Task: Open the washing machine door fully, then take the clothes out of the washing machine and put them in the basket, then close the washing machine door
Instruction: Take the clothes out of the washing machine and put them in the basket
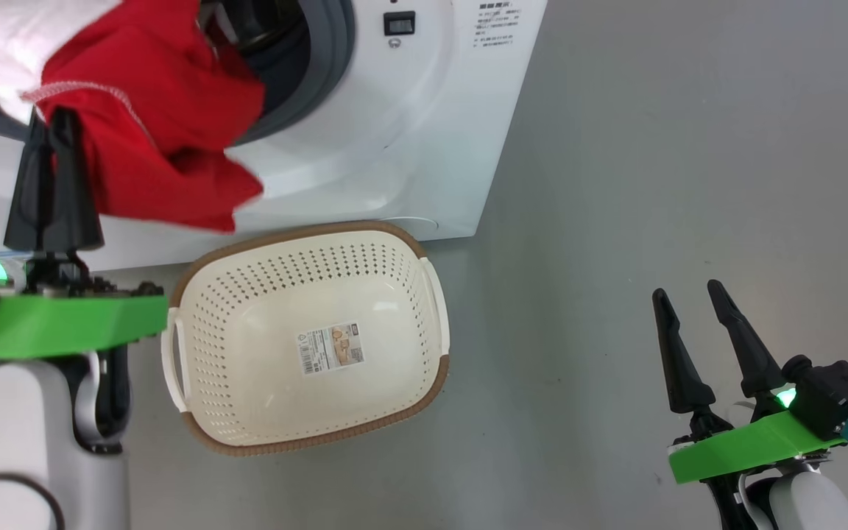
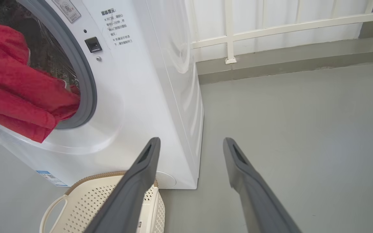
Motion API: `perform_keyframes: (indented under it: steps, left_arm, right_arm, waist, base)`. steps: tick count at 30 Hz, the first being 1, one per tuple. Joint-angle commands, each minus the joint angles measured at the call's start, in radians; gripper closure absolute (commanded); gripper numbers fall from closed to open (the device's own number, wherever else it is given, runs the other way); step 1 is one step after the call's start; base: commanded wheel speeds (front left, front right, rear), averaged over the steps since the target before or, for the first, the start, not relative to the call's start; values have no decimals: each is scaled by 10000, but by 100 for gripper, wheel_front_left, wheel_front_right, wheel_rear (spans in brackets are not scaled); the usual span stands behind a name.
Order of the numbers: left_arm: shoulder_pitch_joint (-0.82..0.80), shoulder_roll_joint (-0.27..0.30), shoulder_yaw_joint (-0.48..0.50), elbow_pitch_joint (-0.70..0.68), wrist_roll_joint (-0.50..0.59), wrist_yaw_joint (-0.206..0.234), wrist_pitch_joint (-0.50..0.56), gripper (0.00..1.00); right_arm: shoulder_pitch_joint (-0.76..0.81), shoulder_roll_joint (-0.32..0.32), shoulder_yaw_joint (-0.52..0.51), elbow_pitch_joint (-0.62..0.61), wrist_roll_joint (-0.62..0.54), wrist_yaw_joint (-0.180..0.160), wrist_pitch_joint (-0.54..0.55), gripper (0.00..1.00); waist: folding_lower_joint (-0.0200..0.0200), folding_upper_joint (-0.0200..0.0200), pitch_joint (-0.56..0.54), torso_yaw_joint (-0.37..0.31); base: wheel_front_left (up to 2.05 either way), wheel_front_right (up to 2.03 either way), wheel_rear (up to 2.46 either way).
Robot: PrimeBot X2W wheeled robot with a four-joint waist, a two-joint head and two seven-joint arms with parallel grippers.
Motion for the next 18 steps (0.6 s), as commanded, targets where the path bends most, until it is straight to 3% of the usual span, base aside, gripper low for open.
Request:
perform_keyframes:
  steps: [1, 11, 18]
  left_arm:
    - [291, 257, 219, -612, -26, -63, -74, 100]
    - [1030, 173, 97, -1669, -108, -64, -74, 100]
    - [1626, 118, -90, -1032, -203, -64, -74, 100]
  right_arm:
    - [108, -81, 152, -204, 25, 75, -65, 0]
    - [104, -27, 177, -219, 48, 75, -65, 0]
    - [60, 23, 227, -207, 78, 75, -65, 0]
  waist:
    - [0, 0, -39, 34]
    - [0, 0, -2, 22]
    - [0, 0, 99, -77]
  base:
    - [0, 0, 0]
    - [0, 0, 0]
    - [0, 0, 0]
